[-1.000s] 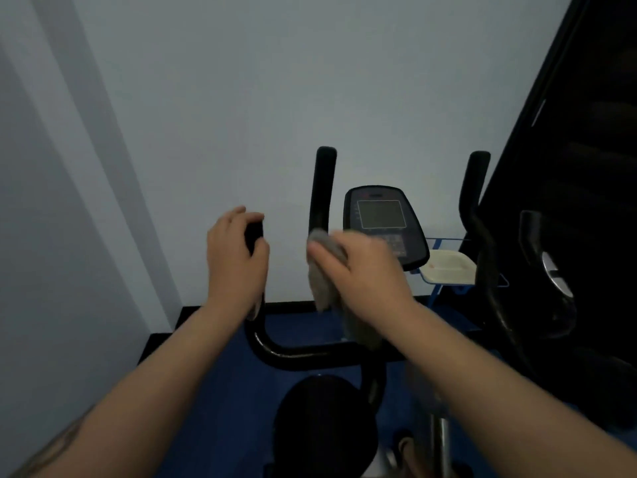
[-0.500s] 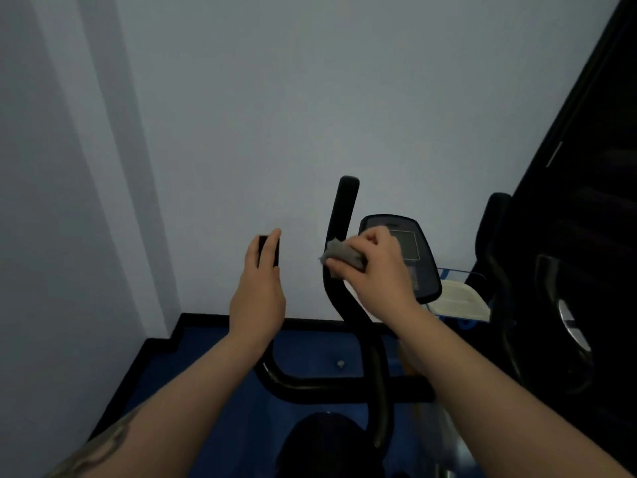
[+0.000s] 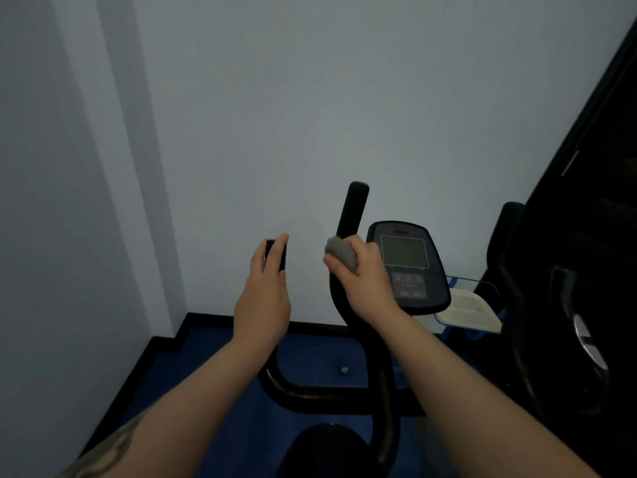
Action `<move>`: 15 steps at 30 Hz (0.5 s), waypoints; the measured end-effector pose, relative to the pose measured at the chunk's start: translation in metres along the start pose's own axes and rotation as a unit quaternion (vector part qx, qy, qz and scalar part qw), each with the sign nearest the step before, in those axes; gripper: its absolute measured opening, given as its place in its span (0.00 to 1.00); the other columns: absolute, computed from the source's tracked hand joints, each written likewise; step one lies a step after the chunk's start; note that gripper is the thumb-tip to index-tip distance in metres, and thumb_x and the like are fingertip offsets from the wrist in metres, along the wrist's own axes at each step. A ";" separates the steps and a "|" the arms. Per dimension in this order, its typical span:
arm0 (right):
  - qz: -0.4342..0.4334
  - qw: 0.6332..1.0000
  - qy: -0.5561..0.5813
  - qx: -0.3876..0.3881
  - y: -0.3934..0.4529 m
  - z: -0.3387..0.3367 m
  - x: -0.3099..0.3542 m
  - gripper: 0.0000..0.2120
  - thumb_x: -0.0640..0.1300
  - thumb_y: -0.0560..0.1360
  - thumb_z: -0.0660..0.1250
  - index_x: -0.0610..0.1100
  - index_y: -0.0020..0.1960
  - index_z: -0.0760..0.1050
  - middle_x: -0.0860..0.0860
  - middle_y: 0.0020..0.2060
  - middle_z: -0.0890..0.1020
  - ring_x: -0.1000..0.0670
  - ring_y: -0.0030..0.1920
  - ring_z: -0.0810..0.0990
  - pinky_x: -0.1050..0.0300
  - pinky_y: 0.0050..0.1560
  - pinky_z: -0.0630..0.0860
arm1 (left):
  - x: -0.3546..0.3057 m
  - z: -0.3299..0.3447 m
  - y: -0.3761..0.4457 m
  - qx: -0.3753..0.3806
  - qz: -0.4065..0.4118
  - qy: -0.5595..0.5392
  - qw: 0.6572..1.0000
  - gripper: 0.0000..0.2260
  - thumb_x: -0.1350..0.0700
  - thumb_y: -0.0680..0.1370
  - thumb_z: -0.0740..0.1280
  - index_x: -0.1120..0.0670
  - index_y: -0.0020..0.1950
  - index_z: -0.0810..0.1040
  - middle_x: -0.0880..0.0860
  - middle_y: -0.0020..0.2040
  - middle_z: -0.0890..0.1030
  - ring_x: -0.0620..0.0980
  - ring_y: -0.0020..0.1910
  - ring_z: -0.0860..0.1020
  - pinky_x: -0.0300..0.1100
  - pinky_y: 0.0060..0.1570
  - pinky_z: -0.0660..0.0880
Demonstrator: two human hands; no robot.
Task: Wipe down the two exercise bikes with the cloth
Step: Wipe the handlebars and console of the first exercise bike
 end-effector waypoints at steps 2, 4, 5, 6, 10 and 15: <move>-0.015 0.998 -0.045 0.034 -0.017 0.006 -0.003 0.09 0.55 0.76 0.68 0.53 0.51 0.71 0.52 0.45 0.70 0.56 0.42 0.74 0.59 0.42 0.71 | 0.001 0.001 0.000 0.004 0.000 -0.001 1.000 0.26 0.59 0.84 0.53 0.37 0.77 0.51 0.43 0.78 0.53 0.38 0.59 0.65 0.40 0.48 0.72; -0.037 0.992 -0.065 0.101 -0.023 0.003 -0.005 0.10 0.58 0.75 0.67 0.53 0.48 0.71 0.50 0.45 0.73 0.52 0.41 0.76 0.58 0.39 0.71 | 0.002 0.002 0.000 0.003 -0.001 0.003 1.000 0.25 0.59 0.84 0.53 0.37 0.77 0.51 0.43 0.77 0.53 0.38 0.59 0.65 0.41 0.49 0.72; -0.050 0.989 -0.074 0.118 -0.018 -0.001 -0.003 0.11 0.59 0.76 0.66 0.52 0.47 0.70 0.49 0.44 0.75 0.51 0.40 0.76 0.56 0.38 0.70 | 0.002 0.002 0.000 0.002 -0.002 0.005 1.000 0.25 0.59 0.84 0.52 0.37 0.77 0.51 0.43 0.77 0.53 0.38 0.59 0.65 0.40 0.49 0.72; -0.058 0.989 -0.086 0.106 -0.009 -0.005 0.003 0.13 0.60 0.76 0.64 0.51 0.46 0.70 0.48 0.43 0.75 0.50 0.40 0.76 0.55 0.38 0.70 | 0.001 0.002 0.000 0.003 -0.005 0.004 1.000 0.25 0.59 0.84 0.52 0.37 0.77 0.52 0.43 0.77 0.53 0.38 0.60 0.65 0.40 0.49 0.71; -0.016 0.991 -0.132 -0.035 0.021 -0.008 0.020 0.17 0.61 0.81 0.49 0.49 0.51 0.66 0.49 0.47 0.71 0.46 0.43 0.74 0.52 0.39 0.67 | 0.002 0.001 0.000 0.005 -0.008 0.006 1.000 0.25 0.58 0.84 0.52 0.36 0.76 0.51 0.43 0.78 0.52 0.37 0.59 0.63 0.40 0.50 0.71; -0.115 0.941 -0.315 0.045 -0.023 0.020 0.022 0.15 0.60 0.80 0.57 0.48 0.53 0.67 0.51 0.46 0.68 0.49 0.40 0.71 0.54 0.34 0.67 | 0.001 0.000 -0.001 0.012 -0.007 -0.001 1.000 0.26 0.58 0.84 0.52 0.35 0.76 0.50 0.43 0.78 0.52 0.38 0.58 0.67 0.44 0.48 0.76</move>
Point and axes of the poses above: each hand's wrist, its own y-axis towards the middle knuckle, its own z-axis out of the palm, x = y × z, the point moved 7 cm from there along y, towards the middle knuckle
